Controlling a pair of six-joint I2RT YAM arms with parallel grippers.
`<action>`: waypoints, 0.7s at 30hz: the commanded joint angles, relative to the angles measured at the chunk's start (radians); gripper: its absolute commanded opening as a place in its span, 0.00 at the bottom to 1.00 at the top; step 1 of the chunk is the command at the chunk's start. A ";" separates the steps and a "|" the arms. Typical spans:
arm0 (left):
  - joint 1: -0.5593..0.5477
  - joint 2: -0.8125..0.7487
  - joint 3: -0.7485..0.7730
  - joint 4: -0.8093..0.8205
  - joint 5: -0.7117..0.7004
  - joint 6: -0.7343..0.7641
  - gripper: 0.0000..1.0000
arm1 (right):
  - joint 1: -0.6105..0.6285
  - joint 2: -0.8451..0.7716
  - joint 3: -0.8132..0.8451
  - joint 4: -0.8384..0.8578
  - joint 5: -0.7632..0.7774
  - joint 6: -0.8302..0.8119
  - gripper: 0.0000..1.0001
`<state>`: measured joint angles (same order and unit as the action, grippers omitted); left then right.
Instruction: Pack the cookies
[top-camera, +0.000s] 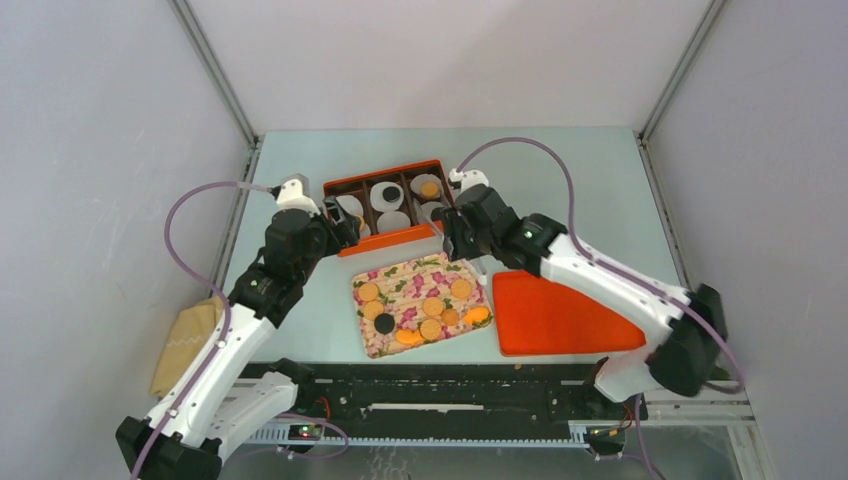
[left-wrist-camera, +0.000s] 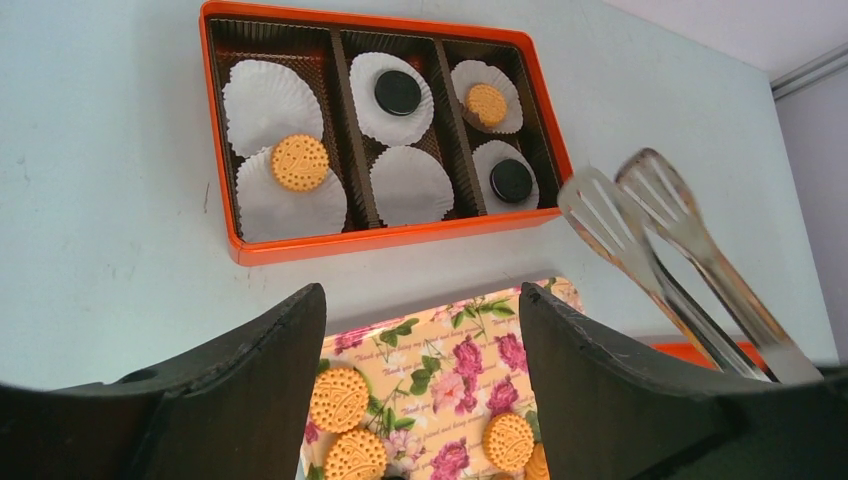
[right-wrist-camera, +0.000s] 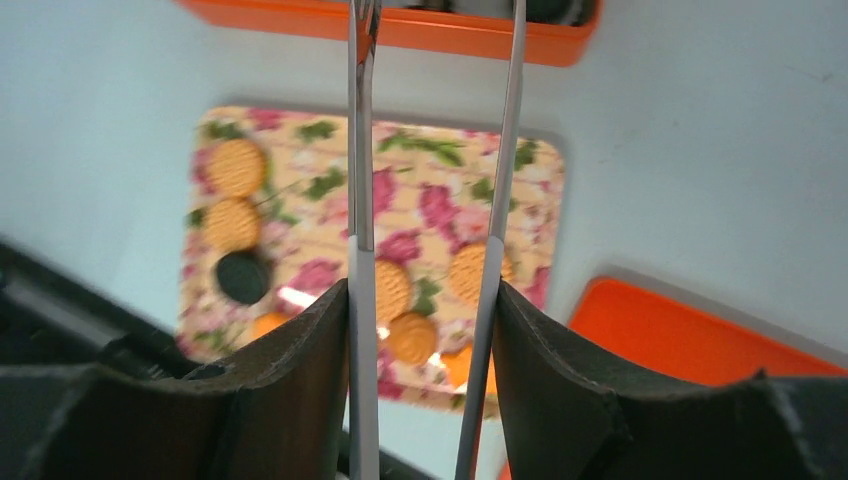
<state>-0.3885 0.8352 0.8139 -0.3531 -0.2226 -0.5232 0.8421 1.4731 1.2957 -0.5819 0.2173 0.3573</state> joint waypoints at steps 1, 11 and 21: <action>-0.001 -0.024 0.029 0.037 0.027 0.002 0.76 | 0.123 -0.172 -0.034 -0.087 0.066 0.069 0.57; -0.003 -0.032 0.007 0.052 0.100 -0.034 0.75 | 0.361 -0.317 -0.301 -0.223 0.128 0.354 0.57; -0.006 -0.066 -0.008 0.055 0.120 -0.049 0.75 | 0.466 -0.309 -0.369 -0.281 0.191 0.481 0.56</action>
<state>-0.3904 0.8001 0.8135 -0.3302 -0.1219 -0.5537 1.2873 1.1893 0.9226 -0.8558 0.3386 0.7609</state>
